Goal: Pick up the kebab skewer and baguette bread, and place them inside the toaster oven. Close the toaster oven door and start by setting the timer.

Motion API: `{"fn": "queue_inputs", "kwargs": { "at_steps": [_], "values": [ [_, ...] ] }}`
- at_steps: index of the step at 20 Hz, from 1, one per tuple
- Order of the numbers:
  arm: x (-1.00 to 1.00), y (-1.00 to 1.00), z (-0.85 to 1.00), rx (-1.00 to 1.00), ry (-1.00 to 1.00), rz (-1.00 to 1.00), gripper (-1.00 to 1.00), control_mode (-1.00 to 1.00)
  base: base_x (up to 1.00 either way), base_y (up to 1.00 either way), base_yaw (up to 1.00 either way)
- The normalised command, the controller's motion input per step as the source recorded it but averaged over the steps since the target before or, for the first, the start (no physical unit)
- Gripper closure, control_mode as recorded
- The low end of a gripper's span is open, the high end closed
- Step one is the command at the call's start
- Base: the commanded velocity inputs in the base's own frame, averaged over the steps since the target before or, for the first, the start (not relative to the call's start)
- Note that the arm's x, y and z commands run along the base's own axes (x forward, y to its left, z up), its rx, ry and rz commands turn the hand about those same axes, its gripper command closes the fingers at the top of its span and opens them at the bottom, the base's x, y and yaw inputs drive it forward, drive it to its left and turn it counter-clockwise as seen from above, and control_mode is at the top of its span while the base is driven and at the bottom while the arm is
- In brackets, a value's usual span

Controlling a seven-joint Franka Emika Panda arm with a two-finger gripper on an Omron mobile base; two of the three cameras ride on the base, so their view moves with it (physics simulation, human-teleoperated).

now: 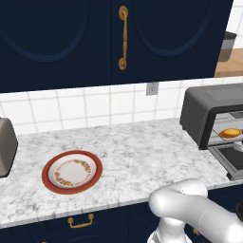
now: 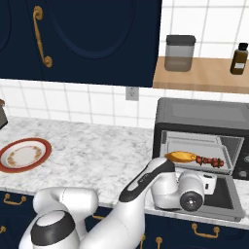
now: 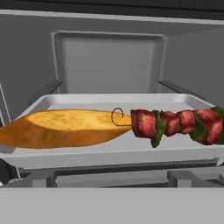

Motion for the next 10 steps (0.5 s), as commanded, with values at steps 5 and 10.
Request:
{"fn": "queue_inputs", "kwargs": {
  "at_steps": [5,10],
  "values": [
    [0.18,0.0,-0.08,0.03,0.0,0.01,-1.0,-1.0,0.0,0.0,0.0],
    [0.2,0.0,-0.02,0.03,0.0,0.0,-1.0,-1.0,0.0,0.0,0.0]
  ]
}}
